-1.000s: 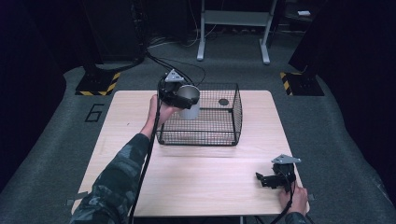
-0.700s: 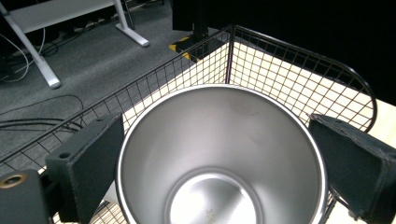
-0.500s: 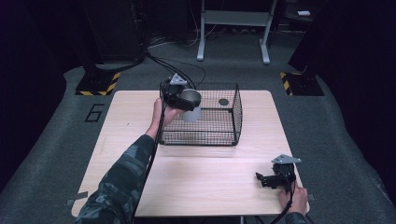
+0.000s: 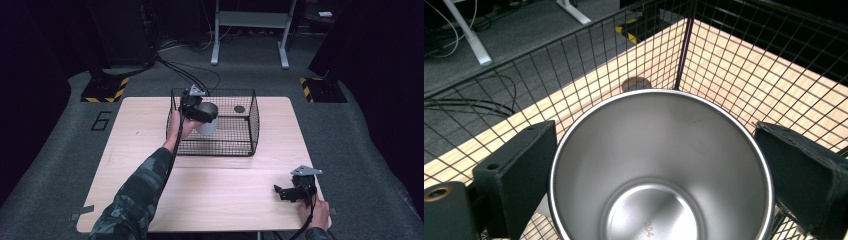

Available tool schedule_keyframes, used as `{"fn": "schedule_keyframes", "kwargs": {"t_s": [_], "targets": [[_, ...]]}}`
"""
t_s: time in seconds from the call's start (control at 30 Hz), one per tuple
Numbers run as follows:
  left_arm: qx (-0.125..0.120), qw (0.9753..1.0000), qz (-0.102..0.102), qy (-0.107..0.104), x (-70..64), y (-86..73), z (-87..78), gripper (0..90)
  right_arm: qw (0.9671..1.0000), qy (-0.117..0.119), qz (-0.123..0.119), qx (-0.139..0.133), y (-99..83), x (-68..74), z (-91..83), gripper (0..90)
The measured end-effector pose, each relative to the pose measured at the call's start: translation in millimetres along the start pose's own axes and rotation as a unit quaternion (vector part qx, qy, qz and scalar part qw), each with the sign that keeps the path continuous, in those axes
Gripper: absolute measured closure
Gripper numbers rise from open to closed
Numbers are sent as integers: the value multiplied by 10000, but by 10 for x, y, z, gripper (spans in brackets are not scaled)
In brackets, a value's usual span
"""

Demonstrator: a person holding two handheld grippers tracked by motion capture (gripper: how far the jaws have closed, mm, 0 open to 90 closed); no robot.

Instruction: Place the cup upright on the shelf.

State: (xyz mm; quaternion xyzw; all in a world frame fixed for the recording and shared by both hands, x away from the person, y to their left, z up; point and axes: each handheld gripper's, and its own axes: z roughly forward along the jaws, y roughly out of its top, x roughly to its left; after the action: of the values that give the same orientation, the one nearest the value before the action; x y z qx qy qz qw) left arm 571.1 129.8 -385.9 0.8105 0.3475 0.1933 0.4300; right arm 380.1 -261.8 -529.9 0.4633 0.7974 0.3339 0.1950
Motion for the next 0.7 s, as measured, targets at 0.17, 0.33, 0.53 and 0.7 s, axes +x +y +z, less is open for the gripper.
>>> {"fn": "schedule_keyframes", "kwargs": {"t_s": [0.17,0.33,0.53,0.7], "targets": [[75,10000,11,31,-18,-8,51,66,10000,-1,1,2,0,0,0,0],[154,9999,-12,31,-12,-26,107,67,10000,1,10,-1,0,2,0,0],[269,9996,47,7,-24,-33,164,66,10000,0,2,-1,0,1,0,0],[339,9994,63,-9,-49,-49,229,66,10000,0,0,0,0,0,0,0]]}}
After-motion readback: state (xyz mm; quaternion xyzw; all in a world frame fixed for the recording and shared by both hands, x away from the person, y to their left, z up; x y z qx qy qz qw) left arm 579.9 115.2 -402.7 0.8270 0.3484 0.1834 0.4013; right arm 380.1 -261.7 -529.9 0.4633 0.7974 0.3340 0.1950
